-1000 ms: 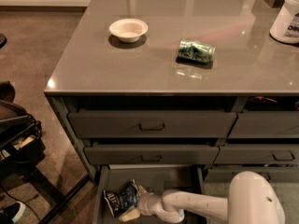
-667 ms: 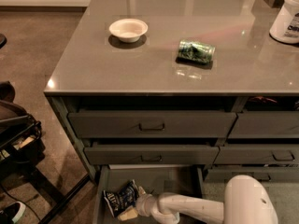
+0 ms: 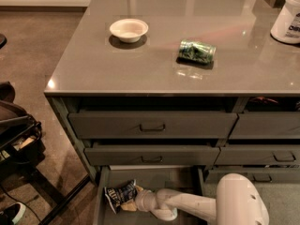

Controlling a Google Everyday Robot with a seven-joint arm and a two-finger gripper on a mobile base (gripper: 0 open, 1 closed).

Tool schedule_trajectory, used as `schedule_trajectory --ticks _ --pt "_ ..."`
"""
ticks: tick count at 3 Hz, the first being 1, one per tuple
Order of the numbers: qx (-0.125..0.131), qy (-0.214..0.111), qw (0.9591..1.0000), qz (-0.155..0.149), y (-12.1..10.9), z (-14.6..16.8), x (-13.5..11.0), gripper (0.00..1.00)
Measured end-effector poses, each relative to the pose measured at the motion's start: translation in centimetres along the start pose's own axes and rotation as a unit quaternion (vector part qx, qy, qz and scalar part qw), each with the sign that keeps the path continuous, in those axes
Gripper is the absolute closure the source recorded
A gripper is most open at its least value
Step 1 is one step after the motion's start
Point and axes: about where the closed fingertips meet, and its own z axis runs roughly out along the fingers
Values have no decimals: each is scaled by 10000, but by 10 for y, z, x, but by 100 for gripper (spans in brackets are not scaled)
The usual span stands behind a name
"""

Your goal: Pick blue chip bag from bottom drawer and place on counter

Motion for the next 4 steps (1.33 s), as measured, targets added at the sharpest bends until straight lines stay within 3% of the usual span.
schedule_trajectory --ticks 2,3,4 --pt "0 0 10000 0 0 0 0 88" --pt "-1 0 10000 0 0 0 0 100" --pt "7 -27 10000 61 6 -16 -1 100"
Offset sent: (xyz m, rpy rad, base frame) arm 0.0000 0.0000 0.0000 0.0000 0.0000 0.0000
